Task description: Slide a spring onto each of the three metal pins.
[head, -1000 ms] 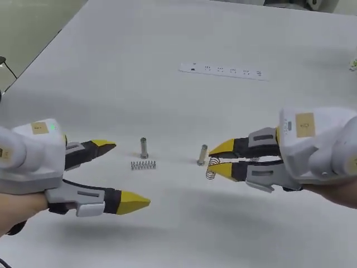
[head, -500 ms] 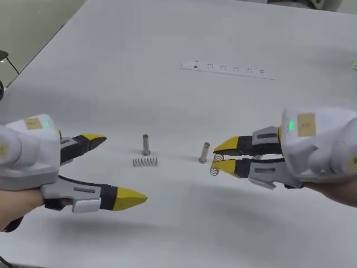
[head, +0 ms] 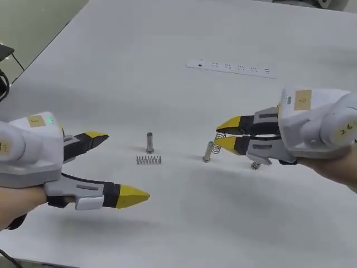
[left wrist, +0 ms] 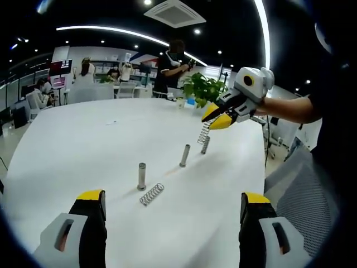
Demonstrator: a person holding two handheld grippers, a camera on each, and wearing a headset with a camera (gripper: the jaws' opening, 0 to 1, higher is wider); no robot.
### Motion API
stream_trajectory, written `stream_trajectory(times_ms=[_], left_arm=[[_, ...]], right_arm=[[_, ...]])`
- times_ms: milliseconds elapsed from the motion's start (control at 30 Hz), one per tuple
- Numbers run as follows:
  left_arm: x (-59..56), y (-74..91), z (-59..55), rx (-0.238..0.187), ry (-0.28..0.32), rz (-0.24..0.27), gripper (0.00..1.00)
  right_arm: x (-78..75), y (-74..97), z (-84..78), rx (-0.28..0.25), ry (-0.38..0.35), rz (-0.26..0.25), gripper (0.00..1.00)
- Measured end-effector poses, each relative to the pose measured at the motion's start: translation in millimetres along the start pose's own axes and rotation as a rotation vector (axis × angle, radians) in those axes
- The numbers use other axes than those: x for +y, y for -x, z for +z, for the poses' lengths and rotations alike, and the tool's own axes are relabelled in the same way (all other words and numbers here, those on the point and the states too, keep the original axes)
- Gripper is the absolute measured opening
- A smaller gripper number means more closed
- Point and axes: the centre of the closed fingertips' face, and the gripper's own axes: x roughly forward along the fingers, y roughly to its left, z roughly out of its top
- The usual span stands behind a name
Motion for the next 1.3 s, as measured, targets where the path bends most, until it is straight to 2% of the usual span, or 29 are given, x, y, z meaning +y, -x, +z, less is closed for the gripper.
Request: stream_trajectory(times_ms=[133,367,700,967,1300], left_arm=[[2.8,0.9,1.5,-0.013,0.012,0.008,0.98],[4.7,2.7,1.0,-0.014,0.014,0.017,0.98],[6.6,5.9,-2.9,-0.012,0.019,0.022,0.98],[7.7,6.7,-3.0,-0.014,0.02,0.025,0.98],[6.6,7.4,-4.7,-0.011,0.025,0.025,0.98]], right_arm=[[-10.1,-2.3,2.3,-0.014,-0.026,-0.018,0.07],[-21.4,-9.7,-1.2,0.0,-0.043,-0.03,0.07],[-23.0,-18.1,-16.7,0.028,-0.093,-0.03,0.07],[-21.4,-19.8,-14.9,0.017,-0.116,-0.024,0.07],[-16.1,-25.1,-20.8,0.033,-0.123,-0.01,0.07]])
